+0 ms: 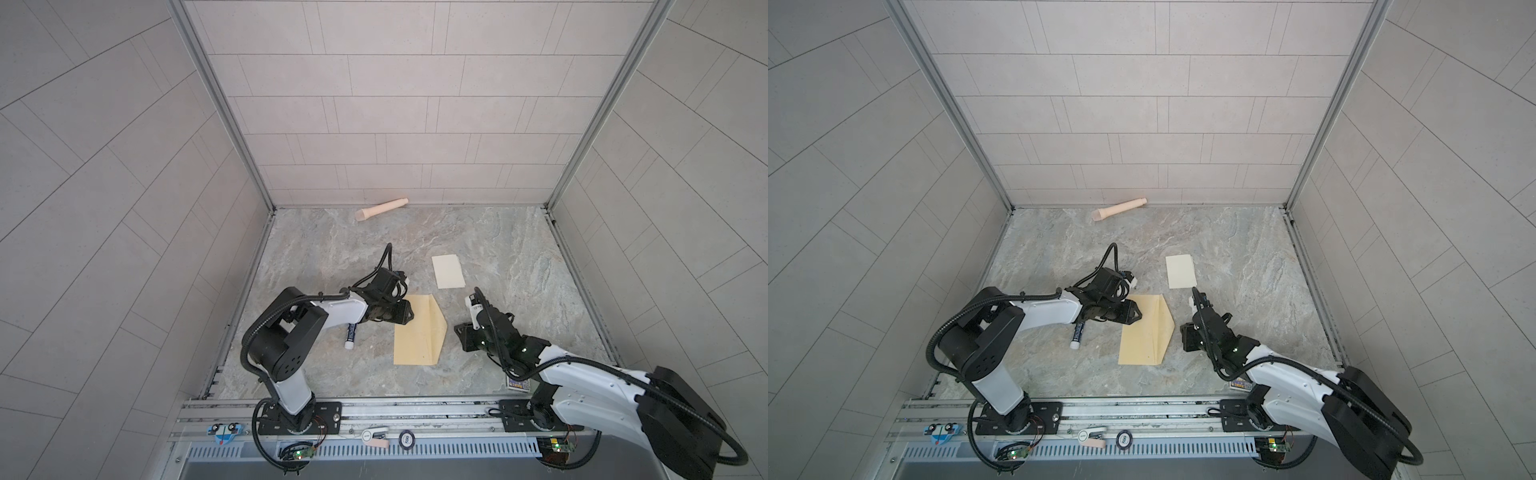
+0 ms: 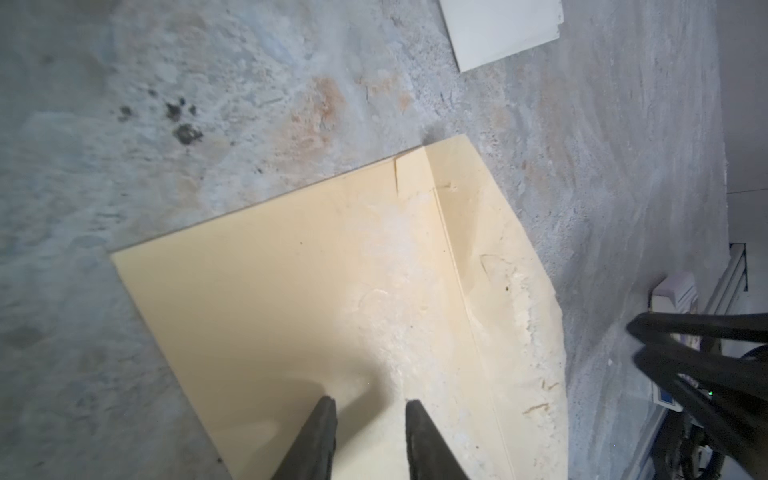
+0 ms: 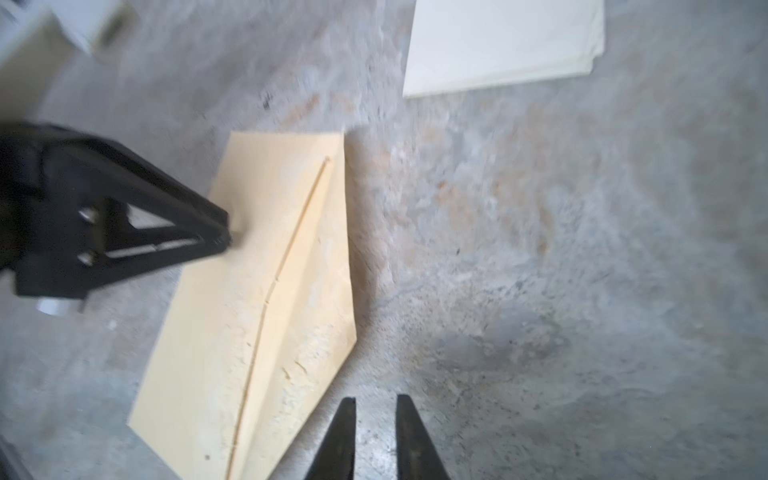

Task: Place the letter into the envelope and seal it

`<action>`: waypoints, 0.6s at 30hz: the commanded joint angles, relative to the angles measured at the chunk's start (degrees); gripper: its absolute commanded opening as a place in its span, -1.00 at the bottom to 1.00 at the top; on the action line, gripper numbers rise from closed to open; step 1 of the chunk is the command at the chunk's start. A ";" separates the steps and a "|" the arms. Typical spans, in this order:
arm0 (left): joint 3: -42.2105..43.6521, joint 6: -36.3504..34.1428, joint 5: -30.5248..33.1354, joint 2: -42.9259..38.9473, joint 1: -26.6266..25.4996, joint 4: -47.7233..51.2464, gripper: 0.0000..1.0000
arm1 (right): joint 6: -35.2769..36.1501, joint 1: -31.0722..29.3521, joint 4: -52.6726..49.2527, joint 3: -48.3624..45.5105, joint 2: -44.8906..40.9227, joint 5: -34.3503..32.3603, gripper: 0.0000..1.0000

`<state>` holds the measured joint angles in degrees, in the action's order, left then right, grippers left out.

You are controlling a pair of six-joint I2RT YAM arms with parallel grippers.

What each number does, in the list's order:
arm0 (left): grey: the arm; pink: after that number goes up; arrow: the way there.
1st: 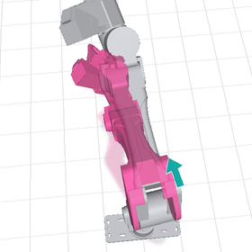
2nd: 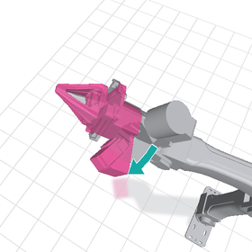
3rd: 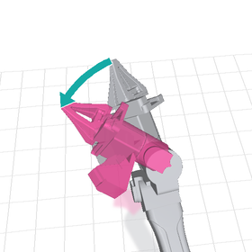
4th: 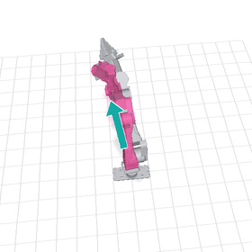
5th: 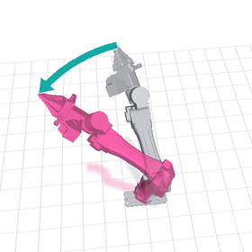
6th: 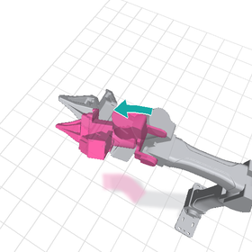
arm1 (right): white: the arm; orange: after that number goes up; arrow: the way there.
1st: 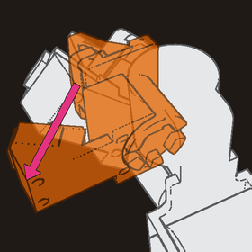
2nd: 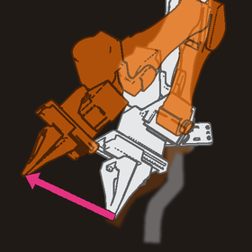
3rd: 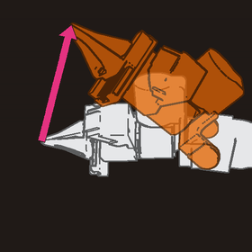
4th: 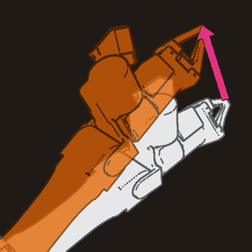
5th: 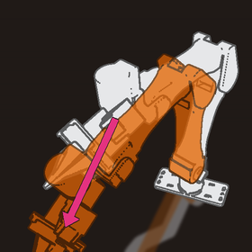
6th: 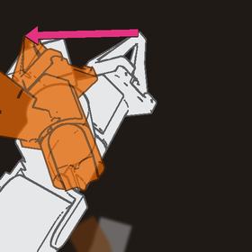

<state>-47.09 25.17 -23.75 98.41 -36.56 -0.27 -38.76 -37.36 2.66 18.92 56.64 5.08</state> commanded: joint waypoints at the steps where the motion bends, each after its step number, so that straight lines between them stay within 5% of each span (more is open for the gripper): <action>1: -3.02 1.99 2.68 -0.35 0.11 5.14 -0.07 | -0.73 5.98 -7.27 4.66 -2.69 2.98 -0.46; 9: -25.29 2.09 2.07 10.28 0.81 12.32 0.39 | 4.12 26.32 -9.82 24.34 18.05 20.00 -0.19; 18: -43.90 5.68 -4.43 26.68 2.01 15.58 0.46 | 7.81 31.45 -12.98 39.98 42.23 25.47 -0.03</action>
<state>-88.20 29.58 -25.56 122.28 -34.96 11.70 -32.84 -6.44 -7.38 56.99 96.01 27.79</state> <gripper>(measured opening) 0.727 0.492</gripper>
